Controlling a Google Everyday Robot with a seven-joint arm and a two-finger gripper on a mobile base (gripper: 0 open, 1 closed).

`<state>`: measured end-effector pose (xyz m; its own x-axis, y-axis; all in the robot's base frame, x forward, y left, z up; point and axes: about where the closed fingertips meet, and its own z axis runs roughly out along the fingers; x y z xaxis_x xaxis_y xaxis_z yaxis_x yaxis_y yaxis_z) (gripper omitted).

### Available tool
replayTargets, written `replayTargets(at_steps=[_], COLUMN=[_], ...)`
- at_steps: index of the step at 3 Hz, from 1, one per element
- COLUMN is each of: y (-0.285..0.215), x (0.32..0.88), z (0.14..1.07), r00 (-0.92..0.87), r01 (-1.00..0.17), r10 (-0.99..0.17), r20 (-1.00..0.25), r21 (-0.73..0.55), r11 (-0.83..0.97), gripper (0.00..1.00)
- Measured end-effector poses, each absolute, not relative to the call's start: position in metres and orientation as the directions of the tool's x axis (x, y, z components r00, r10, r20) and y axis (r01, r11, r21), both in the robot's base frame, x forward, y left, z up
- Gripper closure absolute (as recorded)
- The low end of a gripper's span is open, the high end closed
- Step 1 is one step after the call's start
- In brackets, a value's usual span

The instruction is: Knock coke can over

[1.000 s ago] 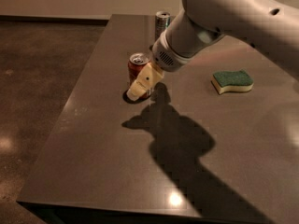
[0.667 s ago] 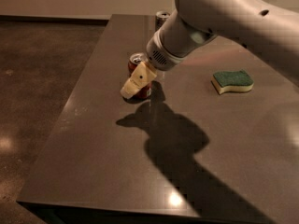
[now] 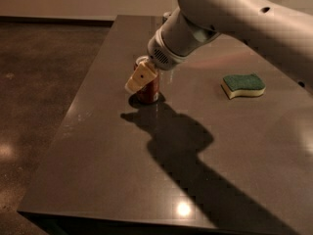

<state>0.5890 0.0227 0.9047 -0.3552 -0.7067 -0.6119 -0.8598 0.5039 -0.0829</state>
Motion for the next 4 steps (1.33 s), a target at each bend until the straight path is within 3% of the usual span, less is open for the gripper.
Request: replayTargets(at_steps=[3, 4], y=[-0.003, -0.037], x=[0.582, 0.568], z=[0.93, 0.945], r00=[-0.33, -0.325], r01=[-0.886, -0.905], r10=[-0.757, -0.84], r20=[-0.564, -0.434], r21=[-0.091, -0.115], r11=[0.455, 0.41], gripper=[0.95, 1.0])
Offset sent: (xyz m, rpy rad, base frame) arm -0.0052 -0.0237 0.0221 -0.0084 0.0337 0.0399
